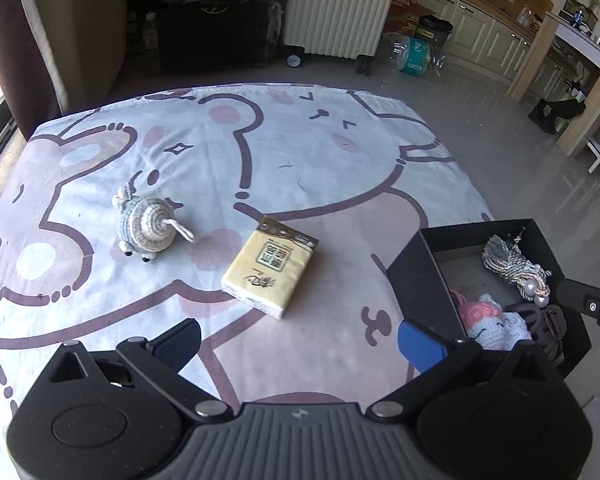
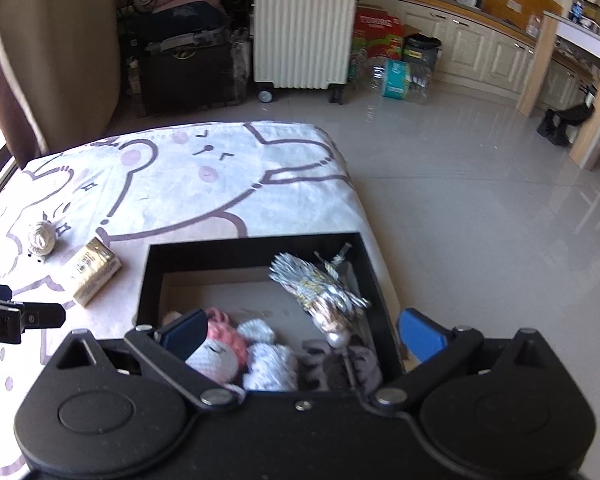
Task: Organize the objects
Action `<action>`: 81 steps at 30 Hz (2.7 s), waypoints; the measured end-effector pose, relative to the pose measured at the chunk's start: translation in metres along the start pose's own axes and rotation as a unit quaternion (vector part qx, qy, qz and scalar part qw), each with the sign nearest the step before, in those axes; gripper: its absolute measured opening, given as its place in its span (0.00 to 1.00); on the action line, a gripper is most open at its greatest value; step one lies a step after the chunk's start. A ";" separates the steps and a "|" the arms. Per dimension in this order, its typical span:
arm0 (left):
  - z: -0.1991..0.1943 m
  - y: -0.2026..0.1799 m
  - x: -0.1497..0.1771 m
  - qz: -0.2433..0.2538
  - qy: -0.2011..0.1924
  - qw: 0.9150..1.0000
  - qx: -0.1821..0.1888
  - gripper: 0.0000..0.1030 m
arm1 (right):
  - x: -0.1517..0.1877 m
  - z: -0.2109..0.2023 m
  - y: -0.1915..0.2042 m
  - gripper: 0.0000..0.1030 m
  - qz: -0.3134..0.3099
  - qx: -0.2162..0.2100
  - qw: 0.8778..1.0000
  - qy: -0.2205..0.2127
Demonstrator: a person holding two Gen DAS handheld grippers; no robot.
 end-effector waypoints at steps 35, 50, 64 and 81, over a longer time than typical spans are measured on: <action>-0.016 0.146 -0.012 -0.081 -0.068 0.991 -0.076 1.00 | -0.019 0.043 0.178 1.00 -0.099 -0.124 0.987 -0.022; 0.037 0.155 -0.026 -0.119 -0.098 0.987 -0.051 0.84 | 0.030 0.087 0.224 1.00 -0.069 -0.182 0.981 0.007; 0.075 0.170 -0.032 -0.183 -0.076 0.980 -0.027 0.78 | 0.034 0.122 0.236 0.99 -0.072 -0.215 0.973 0.046; 0.073 0.145 -0.028 -0.117 -0.084 0.989 -0.020 0.46 | 0.059 0.111 0.241 0.91 -0.133 -0.192 0.971 0.041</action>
Point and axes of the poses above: each gripper's, at about its wrist camera, not at the fingertips, and z roughly the way its jaws point, y to its left, x to its underside, the point moved 9 cm from there along z, roughly the way its jaws point, and after that the axes turned 13 degrees about z, right-handed, at the moved point
